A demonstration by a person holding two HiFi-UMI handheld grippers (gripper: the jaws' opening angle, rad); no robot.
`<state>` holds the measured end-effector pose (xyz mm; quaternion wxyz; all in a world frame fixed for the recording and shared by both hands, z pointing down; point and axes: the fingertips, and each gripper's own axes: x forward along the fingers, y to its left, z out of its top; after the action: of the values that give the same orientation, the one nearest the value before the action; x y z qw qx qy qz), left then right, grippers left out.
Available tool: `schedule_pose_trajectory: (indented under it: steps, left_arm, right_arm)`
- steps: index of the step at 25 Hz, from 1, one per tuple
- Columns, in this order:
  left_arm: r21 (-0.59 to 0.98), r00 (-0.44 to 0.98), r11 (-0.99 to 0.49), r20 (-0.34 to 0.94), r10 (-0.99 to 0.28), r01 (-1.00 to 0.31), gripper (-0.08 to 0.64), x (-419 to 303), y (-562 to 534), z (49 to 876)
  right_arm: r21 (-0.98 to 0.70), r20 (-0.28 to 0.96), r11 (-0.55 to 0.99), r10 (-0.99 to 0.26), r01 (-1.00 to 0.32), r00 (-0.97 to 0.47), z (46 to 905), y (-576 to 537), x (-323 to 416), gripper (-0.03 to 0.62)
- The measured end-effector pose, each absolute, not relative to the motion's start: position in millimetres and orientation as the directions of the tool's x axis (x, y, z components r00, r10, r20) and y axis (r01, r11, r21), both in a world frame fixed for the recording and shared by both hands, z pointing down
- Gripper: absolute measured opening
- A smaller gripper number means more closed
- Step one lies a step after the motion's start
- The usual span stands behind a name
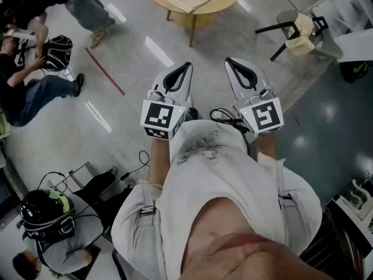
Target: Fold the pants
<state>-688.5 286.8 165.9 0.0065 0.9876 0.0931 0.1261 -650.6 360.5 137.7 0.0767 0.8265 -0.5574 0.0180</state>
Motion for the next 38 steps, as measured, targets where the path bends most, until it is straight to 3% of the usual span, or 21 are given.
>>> schedule_pose_trajectory:
  steps: [7, 18, 38]
  left_arm:
    - [0.026, 0.959, -0.995, 0.267, 0.097, 0.093, 0.008, -696.3, 355.1, 175.2]
    - [0.025, 0.965, -0.999, 0.258, 0.042, 0.037, 0.008, -700.0, 393.8, 178.6]
    - [0.048, 0.970, -0.997, 0.229, 0.075, 0.065, 0.008, -584.7, 326.5, 181.8]
  right_arm:
    - [0.104, 0.078, -0.309, -0.945, -0.945, 0.318, 147.5, 431.4, -647.5, 0.002]
    - [0.055, 0.082, -0.367, -0.925, -0.928, 0.371, 153.0, 482.1, -631.7, 0.005]
    - [0.114, 0.133, -0.364, -0.916, -0.924, 0.378, 154.3, 415.4, -531.3, 0.006]
